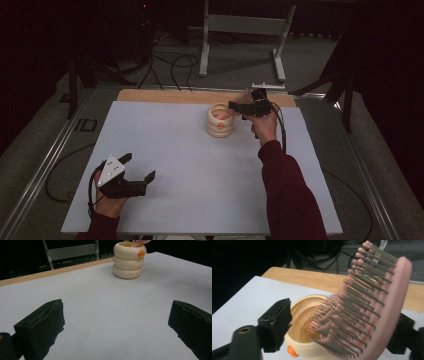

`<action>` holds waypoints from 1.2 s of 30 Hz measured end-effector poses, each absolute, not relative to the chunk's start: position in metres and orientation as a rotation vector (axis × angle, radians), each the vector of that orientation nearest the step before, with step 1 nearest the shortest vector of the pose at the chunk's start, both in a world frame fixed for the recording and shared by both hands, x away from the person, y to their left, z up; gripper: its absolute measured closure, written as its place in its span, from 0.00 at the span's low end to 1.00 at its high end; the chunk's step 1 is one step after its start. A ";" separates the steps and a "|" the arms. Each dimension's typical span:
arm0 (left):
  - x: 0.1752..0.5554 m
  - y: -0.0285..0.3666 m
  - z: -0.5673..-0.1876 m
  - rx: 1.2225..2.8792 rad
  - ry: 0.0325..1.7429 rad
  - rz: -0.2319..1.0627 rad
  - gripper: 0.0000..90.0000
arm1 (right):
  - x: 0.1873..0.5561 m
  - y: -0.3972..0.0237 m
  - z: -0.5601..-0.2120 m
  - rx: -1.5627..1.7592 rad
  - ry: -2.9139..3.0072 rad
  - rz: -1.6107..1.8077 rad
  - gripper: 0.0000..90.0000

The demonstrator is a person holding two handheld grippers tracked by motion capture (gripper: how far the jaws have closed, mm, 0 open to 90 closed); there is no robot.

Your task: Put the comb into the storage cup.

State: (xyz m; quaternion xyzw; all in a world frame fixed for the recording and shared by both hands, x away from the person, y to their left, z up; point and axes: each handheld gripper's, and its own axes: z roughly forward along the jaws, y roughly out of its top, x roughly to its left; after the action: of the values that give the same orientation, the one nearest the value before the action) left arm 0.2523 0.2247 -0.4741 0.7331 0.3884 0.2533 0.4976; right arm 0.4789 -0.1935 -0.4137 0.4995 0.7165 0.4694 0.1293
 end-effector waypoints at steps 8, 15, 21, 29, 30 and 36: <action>0.252 0.225 -0.474 1.774 0.941 0.614 0.01 | 0.475 -0.197 -0.411 1.441 2.089 1.357 0.10; 0.252 0.224 -0.474 1.773 0.941 0.614 0.01 | 0.466 -0.202 -0.409 1.412 2.095 1.374 0.09; 0.252 0.224 -0.474 1.774 0.942 0.614 0.01 | 0.459 -0.210 -0.408 1.396 2.085 1.365 0.09; 0.253 0.224 -0.474 1.774 0.943 0.615 0.01 | 0.453 -0.220 -0.406 1.383 2.079 1.357 0.09; 0.253 0.224 -0.474 1.774 0.943 0.615 0.01 | 0.453 -0.220 -0.406 1.383 2.079 1.357 0.09; 0.253 0.224 -0.474 1.769 0.944 0.613 0.01 | 0.448 -0.224 -0.406 1.367 2.082 1.357 0.09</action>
State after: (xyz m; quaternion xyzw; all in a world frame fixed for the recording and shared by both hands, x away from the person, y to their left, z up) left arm 0.2525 0.2240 -0.4740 0.7310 0.3902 0.2536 0.4991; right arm 0.4482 -0.2240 -0.4057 0.4764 0.7255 0.4728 0.1523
